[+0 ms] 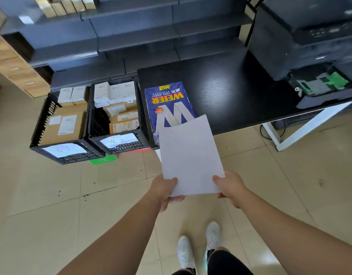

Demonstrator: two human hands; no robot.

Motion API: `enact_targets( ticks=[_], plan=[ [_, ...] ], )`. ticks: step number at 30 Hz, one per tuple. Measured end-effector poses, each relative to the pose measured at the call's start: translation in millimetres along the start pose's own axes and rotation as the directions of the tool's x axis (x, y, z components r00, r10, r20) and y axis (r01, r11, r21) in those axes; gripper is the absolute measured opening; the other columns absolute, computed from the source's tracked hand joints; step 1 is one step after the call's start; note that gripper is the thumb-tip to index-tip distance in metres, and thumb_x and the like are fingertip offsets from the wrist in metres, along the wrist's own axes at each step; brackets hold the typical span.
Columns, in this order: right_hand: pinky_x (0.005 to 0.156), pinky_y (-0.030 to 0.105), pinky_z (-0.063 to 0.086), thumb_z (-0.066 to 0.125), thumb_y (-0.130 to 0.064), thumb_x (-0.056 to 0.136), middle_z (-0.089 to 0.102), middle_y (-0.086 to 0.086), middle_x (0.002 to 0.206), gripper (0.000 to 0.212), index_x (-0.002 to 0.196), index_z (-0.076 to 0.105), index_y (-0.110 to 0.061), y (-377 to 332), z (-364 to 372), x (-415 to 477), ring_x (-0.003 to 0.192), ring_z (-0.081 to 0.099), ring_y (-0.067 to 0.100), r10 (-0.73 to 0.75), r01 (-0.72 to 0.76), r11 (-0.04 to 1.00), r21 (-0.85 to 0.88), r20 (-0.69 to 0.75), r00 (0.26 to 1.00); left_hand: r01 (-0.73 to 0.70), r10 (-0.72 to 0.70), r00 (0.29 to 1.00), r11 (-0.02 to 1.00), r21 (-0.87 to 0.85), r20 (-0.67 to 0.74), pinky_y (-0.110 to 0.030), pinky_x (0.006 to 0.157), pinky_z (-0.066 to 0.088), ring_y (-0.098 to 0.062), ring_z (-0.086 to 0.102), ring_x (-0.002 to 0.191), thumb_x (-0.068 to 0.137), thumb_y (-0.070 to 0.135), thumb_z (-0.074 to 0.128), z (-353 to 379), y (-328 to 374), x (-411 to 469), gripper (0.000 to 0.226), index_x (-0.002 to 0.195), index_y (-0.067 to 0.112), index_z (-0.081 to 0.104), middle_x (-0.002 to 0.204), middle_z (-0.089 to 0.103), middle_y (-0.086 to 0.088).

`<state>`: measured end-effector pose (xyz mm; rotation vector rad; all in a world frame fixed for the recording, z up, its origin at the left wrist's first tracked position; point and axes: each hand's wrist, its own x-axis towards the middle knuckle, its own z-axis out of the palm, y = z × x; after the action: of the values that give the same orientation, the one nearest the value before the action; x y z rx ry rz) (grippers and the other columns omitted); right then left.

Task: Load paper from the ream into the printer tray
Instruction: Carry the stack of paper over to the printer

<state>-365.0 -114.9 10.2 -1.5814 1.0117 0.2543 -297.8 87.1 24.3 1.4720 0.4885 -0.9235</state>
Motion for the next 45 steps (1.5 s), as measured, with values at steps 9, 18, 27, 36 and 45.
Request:
enact_targets(
  ticks=[9,18,27,36,45],
  plan=[
    [0.053,0.035,0.057,0.057,-0.014,0.096,0.067,-0.001,0.088,0.011,0.103,0.065,-0.012,-4,-64,-34,0.061,0.060,0.024,-0.076,0.093,0.983,0.157,-0.107,0.991,-0.149,0.150,0.989,0.978,0.144,0.002,-0.032,0.049,0.059,-0.025,0.066,0.088,0.098,0.010,0.054,63,27,-24,0.018,0.114,0.016,0.058,0.114,0.066,-0.008],
    [0.061,0.038,0.057,0.054,-0.016,0.097,0.070,0.000,0.097,0.014,0.101,0.067,-0.015,30,-217,-76,0.074,0.064,0.022,-0.030,0.193,0.897,0.397,-0.383,0.923,-0.326,0.184,0.915,0.862,0.389,0.361,-0.037,0.064,0.063,-0.023,0.067,0.103,0.101,0.019,0.052,234,54,-50,0.030,0.129,0.027,0.057,0.125,0.064,0.001],
    [0.059,0.036,0.055,0.056,-0.025,0.091,0.075,0.007,0.094,0.014,0.097,0.067,-0.019,86,-353,-123,0.063,0.066,0.023,0.159,0.245,0.816,0.523,-0.612,0.775,-0.525,0.205,0.772,0.740,0.421,0.602,-0.047,0.077,0.063,-0.016,0.063,0.098,0.102,0.017,0.052,410,30,-99,0.023,0.123,0.022,0.058,0.116,0.064,0.005],
    [0.054,0.034,0.060,0.059,-0.020,0.092,0.073,0.006,0.094,0.011,0.094,0.069,-0.014,137,-438,-162,0.071,0.067,0.023,0.277,0.321,0.765,0.558,-0.735,0.619,-0.604,0.084,0.638,0.671,0.430,0.765,-0.037,0.066,0.064,-0.023,0.061,0.108,0.100,0.020,0.055,523,-5,-128,0.024,0.123,0.023,0.062,0.122,0.064,0.002],
    [0.073,0.052,0.061,0.060,-0.021,0.090,0.073,0.011,0.093,0.014,0.094,0.066,-0.009,157,-511,-142,0.060,0.063,0.026,0.379,0.348,0.715,0.606,-0.755,0.535,-0.620,-0.044,0.568,0.634,0.463,0.822,-0.042,0.075,0.064,-0.014,0.058,0.104,0.099,0.020,0.057,630,-9,-117,0.018,0.116,0.022,0.062,0.119,0.063,0.006]
  ],
)
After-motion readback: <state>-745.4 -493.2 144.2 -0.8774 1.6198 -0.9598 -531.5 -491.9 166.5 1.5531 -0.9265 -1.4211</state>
